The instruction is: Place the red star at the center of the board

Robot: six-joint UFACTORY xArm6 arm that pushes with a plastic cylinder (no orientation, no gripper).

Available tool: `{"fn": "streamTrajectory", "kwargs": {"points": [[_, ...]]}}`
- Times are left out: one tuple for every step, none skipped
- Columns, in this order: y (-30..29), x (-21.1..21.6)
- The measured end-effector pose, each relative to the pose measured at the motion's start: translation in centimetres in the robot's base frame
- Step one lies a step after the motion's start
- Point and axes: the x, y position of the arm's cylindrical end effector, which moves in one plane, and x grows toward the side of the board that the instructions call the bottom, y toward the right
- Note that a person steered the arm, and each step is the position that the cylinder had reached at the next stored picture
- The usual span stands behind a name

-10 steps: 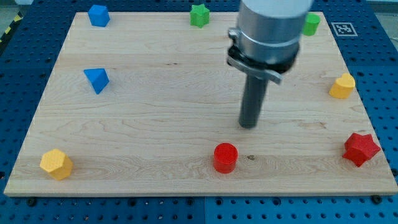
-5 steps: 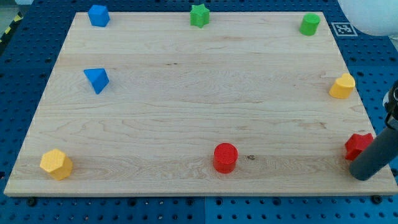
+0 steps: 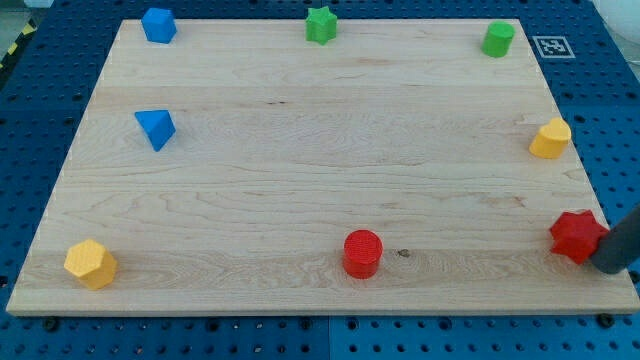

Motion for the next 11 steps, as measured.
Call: {"fn": "streamTrajectory", "kwargs": {"points": [[-2.2, -1.1], [-2.9, -3.2], [-2.9, -5.3], [-3.6, -7.2], [-5.1, -9.2], [-7.2, -11.4], [-9.6, -14.2], [-12.0, -16.9], [-14.2, -19.3], [-15.6, -20.4], [-16.2, -20.5]]}}
